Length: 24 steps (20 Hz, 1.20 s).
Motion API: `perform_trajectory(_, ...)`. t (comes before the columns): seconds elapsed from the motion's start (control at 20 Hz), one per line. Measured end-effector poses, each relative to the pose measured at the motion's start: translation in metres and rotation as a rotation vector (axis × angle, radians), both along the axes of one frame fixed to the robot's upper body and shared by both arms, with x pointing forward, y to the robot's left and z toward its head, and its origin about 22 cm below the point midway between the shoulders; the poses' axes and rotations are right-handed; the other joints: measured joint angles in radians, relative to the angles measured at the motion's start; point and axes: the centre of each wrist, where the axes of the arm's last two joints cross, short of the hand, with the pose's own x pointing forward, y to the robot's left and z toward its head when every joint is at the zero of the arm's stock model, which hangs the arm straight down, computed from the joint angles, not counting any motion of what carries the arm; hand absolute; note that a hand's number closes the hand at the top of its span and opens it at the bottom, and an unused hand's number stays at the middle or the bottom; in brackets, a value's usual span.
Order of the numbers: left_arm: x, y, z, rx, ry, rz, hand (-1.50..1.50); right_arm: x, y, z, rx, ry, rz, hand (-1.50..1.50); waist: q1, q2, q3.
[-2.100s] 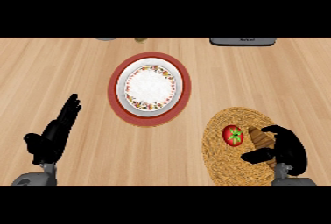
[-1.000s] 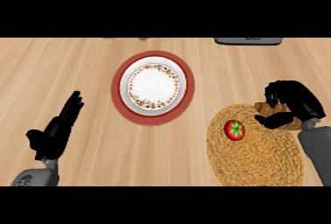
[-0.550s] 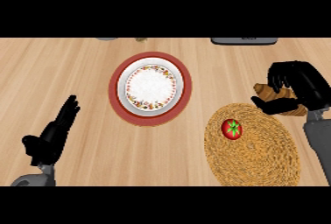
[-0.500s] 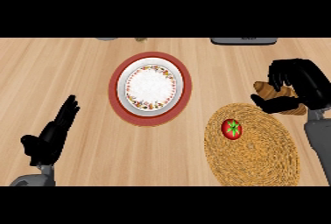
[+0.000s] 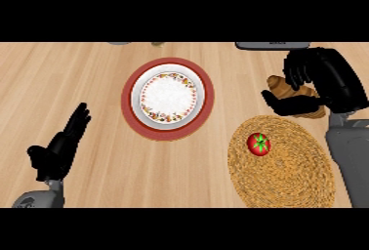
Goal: Pick the croissant from the placemat and place it in the plate
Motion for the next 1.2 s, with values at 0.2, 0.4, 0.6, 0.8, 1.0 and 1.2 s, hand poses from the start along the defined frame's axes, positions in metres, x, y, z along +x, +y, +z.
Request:
perform_trajectory(0.2,0.002,-0.002,-0.001,0.0,-0.003,-0.001,0.0,0.012,0.037,0.004,-0.003,0.017,0.033,1.5,0.004,0.001,0.0)
perform_trajectory(0.4,0.001,0.005,-0.003,0.001,-0.01,-0.003,0.0,0.024,0.074,0.003,0.0,0.057,0.08,1.5,0.008,0.002,0.0)
perform_trajectory(0.6,-0.002,-0.002,0.002,-0.001,-0.006,-0.014,0.0,0.035,0.115,-0.008,0.014,0.092,0.111,1.5,0.013,0.002,0.0)
perform_trajectory(0.8,0.001,0.001,0.004,0.0,-0.009,-0.02,0.0,0.045,0.153,-0.02,0.017,0.107,0.136,1.5,0.017,0.004,0.0)
perform_trajectory(1.0,0.006,0.0,0.005,0.0,-0.018,-0.023,0.0,0.058,0.178,-0.029,0.015,0.128,0.15,1.5,0.022,0.006,0.0)
perform_trajectory(1.2,0.012,-0.002,0.005,-0.002,-0.019,-0.036,0.0,0.06,0.195,-0.04,0.082,0.152,0.109,1.5,0.038,0.009,0.0)
